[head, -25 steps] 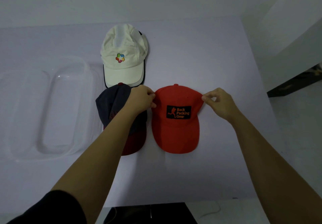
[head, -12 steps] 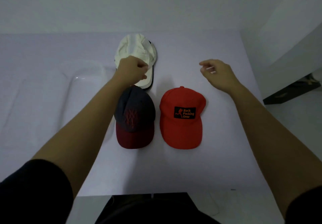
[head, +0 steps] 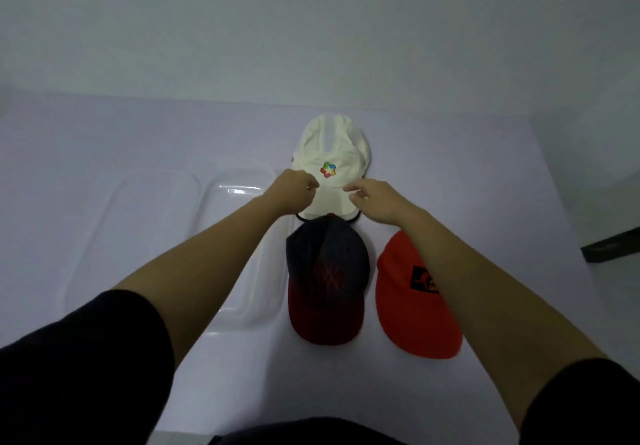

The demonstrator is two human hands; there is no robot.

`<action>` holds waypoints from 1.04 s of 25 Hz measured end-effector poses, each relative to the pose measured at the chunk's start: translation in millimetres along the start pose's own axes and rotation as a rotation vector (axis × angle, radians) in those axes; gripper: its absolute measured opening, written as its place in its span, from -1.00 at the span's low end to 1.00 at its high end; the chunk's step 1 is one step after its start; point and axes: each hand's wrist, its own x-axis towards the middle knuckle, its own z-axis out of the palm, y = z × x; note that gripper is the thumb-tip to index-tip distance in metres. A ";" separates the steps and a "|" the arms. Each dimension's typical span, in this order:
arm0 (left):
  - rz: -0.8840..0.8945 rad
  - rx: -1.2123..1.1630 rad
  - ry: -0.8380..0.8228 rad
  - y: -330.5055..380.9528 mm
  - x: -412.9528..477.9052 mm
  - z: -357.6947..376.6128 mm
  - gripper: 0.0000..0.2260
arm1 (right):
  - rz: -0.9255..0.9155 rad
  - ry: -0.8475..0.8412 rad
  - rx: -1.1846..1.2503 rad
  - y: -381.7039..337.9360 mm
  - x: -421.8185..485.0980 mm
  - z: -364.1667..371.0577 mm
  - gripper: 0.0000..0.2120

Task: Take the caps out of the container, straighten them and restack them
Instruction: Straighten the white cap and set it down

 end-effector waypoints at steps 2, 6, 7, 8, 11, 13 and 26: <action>-0.008 -0.007 -0.071 -8.6 12.0 10.2 -0.65 | 0.002 -0.048 -0.090 -3.7 19.0 10.5 -0.64; 0.015 -0.032 -0.177 -25.7 35.8 27.8 -0.61 | 0.042 -0.203 -0.257 1.0 50.7 26.7 -0.32; 0.027 -0.034 -0.193 -29.0 41.0 29.9 -0.58 | 0.048 -0.217 -0.295 4.1 56.2 29.9 -0.23; 0.034 -0.036 -0.214 -31.2 45.2 30.6 -0.54 | 0.045 -0.213 -0.325 7.3 60.8 32.2 -0.17; 0.031 -0.012 -0.282 -38.1 58.6 31.7 -0.36 | 0.036 -0.185 -0.411 12.0 76.5 35.2 -0.08; 0.029 0.057 -0.258 -42.3 66.4 34.6 -0.22 | 0.013 -0.128 -0.534 13.7 85.3 37.6 -0.08; 0.134 0.031 0.208 -24.1 58.0 31.1 -0.40 | 0.061 0.363 -0.350 -1.6 82.0 31.0 -0.28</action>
